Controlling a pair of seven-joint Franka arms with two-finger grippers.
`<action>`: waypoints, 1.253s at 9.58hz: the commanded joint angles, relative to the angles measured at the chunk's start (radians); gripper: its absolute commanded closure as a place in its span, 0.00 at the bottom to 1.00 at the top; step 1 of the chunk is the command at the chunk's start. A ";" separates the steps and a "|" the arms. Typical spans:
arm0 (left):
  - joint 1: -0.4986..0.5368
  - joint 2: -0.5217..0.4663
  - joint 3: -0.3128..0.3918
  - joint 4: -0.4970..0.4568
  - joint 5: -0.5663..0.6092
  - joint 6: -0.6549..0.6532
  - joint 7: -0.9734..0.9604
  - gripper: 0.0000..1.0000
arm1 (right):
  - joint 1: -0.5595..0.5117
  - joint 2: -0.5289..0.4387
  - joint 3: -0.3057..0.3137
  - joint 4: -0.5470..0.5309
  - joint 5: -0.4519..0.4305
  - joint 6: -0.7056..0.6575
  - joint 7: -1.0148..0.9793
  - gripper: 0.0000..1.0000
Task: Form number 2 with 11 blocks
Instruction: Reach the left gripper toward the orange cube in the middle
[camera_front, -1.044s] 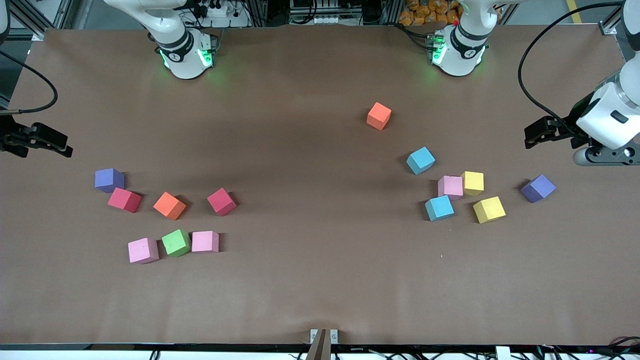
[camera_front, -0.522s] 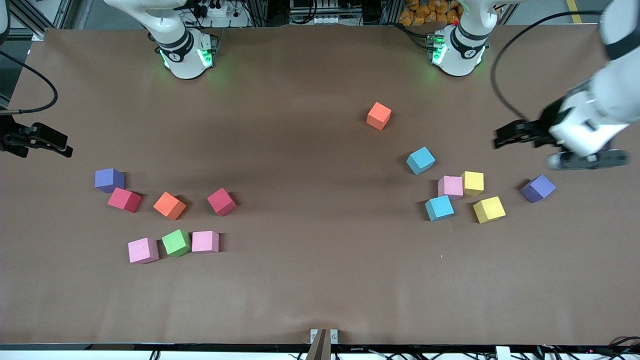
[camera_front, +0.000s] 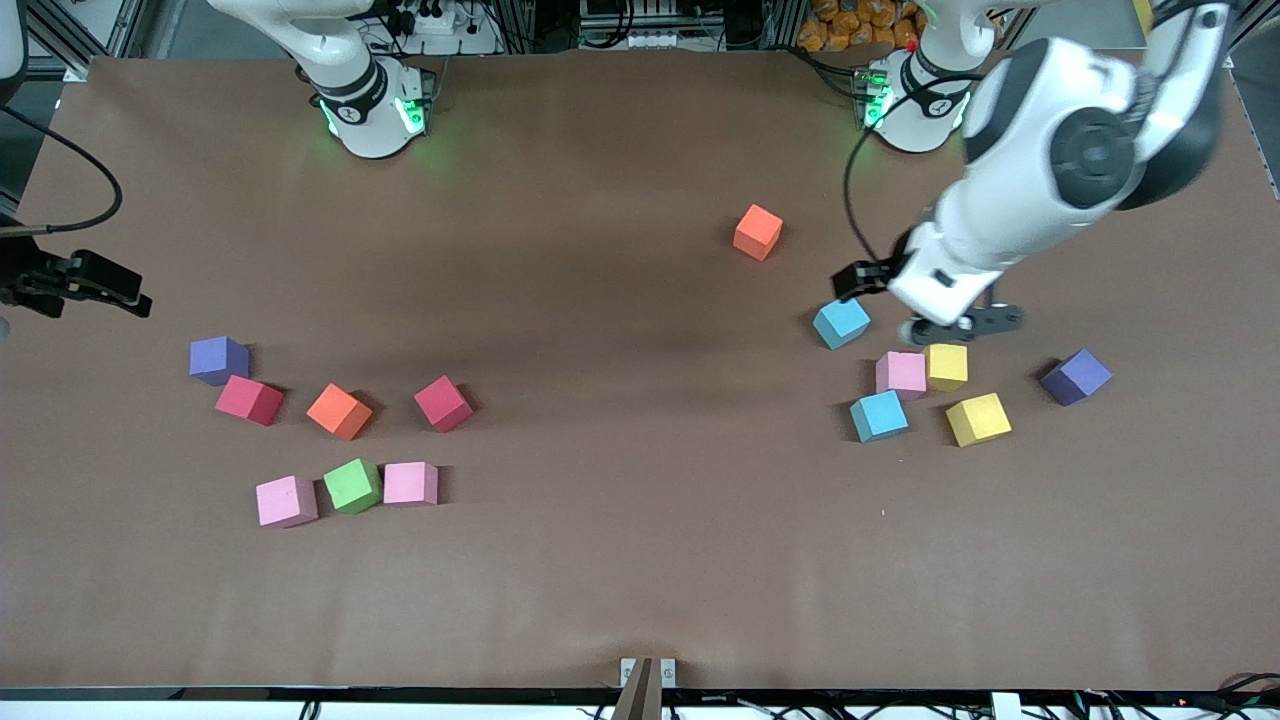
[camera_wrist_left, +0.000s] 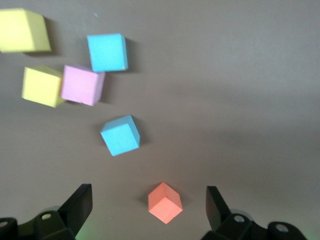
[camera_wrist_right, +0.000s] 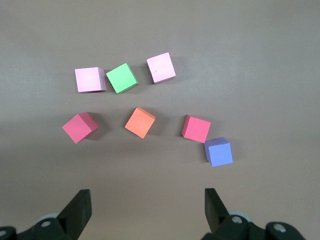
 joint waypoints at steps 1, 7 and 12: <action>0.007 -0.028 -0.083 -0.064 0.022 0.036 -0.092 0.00 | 0.001 0.019 0.001 -0.010 0.022 0.010 -0.001 0.00; -0.295 -0.019 -0.015 -0.286 0.047 0.249 -0.339 0.00 | 0.001 0.094 0.001 -0.012 0.041 0.001 -0.010 0.00; -0.381 -0.022 0.034 -0.547 -0.117 0.552 -0.731 0.00 | 0.001 0.152 0.001 -0.168 0.041 0.214 -0.079 0.00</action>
